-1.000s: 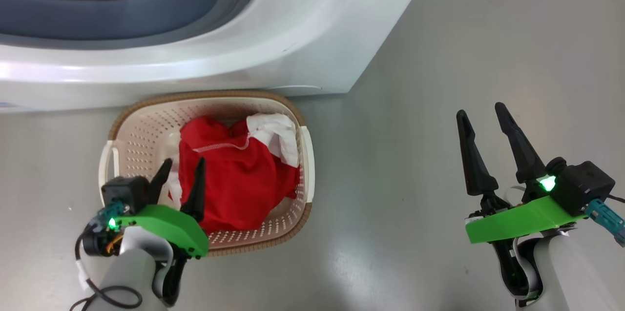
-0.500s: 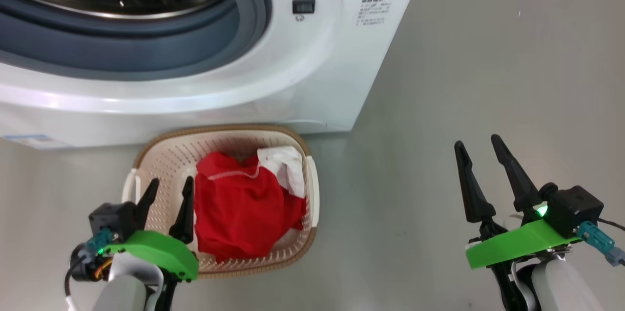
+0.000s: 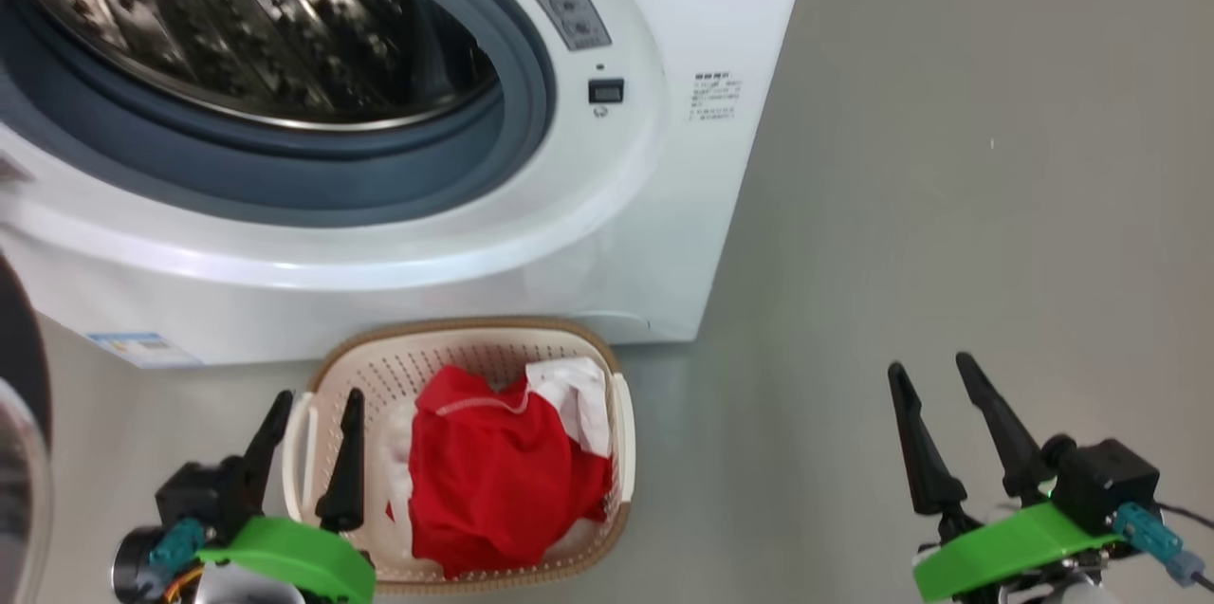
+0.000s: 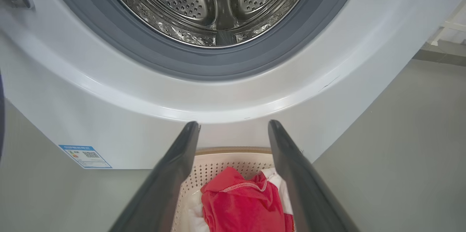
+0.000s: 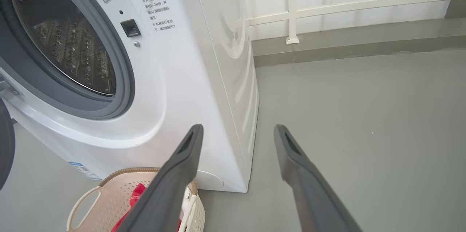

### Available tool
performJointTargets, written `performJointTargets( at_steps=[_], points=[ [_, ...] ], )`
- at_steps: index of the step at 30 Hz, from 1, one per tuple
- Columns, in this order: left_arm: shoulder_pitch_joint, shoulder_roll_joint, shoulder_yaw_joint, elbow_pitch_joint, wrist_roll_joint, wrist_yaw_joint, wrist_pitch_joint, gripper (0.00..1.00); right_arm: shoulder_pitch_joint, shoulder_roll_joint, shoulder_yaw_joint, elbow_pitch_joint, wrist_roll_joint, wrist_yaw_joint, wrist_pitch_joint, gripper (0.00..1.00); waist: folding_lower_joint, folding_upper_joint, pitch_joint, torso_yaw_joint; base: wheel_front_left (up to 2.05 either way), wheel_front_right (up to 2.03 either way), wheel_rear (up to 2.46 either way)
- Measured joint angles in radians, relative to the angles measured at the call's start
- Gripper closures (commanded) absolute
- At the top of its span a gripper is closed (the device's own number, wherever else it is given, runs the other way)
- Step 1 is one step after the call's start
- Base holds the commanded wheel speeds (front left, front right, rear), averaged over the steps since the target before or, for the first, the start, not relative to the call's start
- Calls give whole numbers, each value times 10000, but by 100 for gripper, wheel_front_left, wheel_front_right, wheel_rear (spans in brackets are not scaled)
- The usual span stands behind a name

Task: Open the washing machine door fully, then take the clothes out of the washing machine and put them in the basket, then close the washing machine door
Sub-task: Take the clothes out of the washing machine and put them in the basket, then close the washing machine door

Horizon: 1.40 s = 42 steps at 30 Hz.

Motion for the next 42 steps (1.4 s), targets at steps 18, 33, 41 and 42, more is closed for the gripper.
performJointTargets(
  at_steps=[18,33,41,42],
  points=[
    [2519,-8,205,-2533,372,0,0,0,1491,19,-311,86,-17,0,0,0,0,0,-1725,345,0,0,0],
    [3075,-180,366,-3160,366,0,0,0,1671,27,-504,46,-17,0,0,0,1,0,-1786,298,0,0,0],
    [3071,-188,343,-3143,337,0,0,0,1662,59,-529,42,-17,0,0,0,0,1,-1710,300,0,0,0],
    [3070,-188,343,-3143,337,0,0,0,1662,61,-529,42,-17,0,0,0,1,0,-1713,302,0,0,0]
  ],
)
